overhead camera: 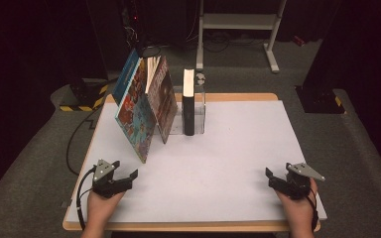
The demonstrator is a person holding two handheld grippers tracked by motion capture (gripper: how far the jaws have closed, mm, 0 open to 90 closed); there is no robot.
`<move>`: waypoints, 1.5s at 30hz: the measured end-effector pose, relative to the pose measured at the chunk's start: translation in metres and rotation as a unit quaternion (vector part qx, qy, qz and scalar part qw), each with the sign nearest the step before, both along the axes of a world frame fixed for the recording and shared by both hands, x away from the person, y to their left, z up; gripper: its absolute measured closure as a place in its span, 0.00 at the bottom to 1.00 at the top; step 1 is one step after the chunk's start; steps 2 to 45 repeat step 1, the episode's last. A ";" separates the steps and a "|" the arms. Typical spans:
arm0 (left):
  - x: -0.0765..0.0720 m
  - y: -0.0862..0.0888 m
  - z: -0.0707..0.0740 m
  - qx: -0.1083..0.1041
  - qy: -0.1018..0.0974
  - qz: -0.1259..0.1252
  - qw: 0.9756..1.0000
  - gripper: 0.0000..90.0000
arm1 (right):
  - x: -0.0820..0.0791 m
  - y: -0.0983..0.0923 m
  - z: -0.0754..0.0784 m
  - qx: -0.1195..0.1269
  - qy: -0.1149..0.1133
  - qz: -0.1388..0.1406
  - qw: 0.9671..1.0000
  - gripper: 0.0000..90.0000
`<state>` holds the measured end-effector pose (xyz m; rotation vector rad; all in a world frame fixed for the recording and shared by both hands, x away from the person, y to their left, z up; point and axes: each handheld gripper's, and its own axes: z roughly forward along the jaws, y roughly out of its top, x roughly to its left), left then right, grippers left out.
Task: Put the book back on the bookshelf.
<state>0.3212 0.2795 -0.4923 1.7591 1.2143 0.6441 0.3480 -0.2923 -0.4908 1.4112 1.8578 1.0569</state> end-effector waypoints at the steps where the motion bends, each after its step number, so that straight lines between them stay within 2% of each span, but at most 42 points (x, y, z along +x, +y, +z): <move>1: -0.001 0.001 0.000 -0.001 0.000 -0.001 1.000 0.19 | 0.001 0.000 0.001 0.004 0.001 -0.004 1.000 0.20; 45: -0.001 0.001 0.000 -0.001 0.000 -0.001 1.000 0.19 | 0.001 0.000 0.001 0.004 0.001 -0.004 1.000 0.20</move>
